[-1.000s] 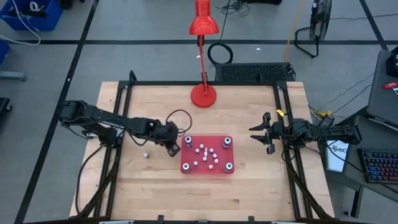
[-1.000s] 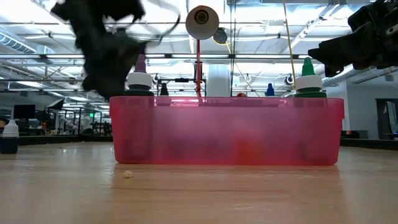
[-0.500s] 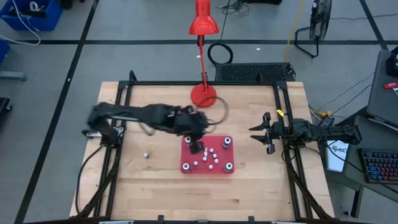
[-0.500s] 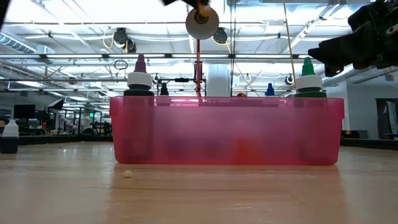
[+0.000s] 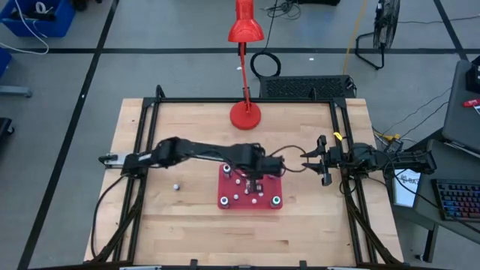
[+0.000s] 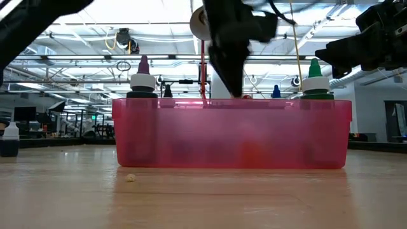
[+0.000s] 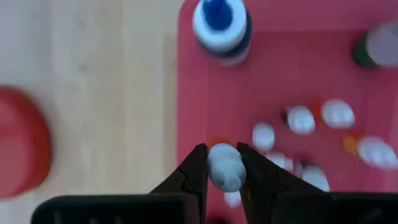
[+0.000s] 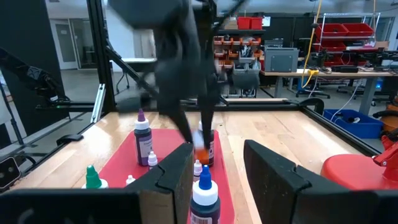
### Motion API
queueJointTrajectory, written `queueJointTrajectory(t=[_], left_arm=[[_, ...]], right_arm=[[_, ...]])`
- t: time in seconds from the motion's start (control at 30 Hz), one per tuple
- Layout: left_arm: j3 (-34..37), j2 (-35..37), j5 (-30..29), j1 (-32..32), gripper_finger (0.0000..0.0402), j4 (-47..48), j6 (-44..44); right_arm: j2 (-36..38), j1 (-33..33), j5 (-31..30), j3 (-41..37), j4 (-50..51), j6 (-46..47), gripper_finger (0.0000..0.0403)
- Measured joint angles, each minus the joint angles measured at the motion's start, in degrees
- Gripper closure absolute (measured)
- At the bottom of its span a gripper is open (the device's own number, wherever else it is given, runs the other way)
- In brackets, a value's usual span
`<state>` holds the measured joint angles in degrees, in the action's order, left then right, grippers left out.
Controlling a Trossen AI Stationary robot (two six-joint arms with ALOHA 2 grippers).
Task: Pick & Place food coloring
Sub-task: Put the small orange food coloring bottle into the pink bin
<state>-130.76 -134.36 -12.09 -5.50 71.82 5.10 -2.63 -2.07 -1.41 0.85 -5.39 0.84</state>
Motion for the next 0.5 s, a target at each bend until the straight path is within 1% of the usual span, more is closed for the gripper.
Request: queueJointTrajectory(t=[0.1,0.2,0.27,0.43,0.5], left_arm=[[0.0,-2.61,0.22,-0.35,0.0338,-4.3,-1.21],[0.0,-4.21,2.46,-0.66,0.0338,-7.55,-2.44],[-0.04,-5.18,3.88,-0.74,0.0338,-8.75,-2.27],[0.24,-7.02,4.61,-0.15,0.0338,-10.29,-1.98],[0.28,-7.72,5.84,0.11,0.0338,-10.9,-1.78]], right_arm=[[0.0,-0.02,0.0,0.01,0.0,0.0,0.0273],[-0.02,0.0,0.0,0.01,-0.02,0.0,0.0273],[-0.01,-0.02,0.02,0.0,-0.01,0.0,0.0273],[-0.02,-0.02,0.0,0.0,-0.05,0.0,0.0273],[0.0,0.0,0.0,-0.01,-0.02,0.0,0.0273]])
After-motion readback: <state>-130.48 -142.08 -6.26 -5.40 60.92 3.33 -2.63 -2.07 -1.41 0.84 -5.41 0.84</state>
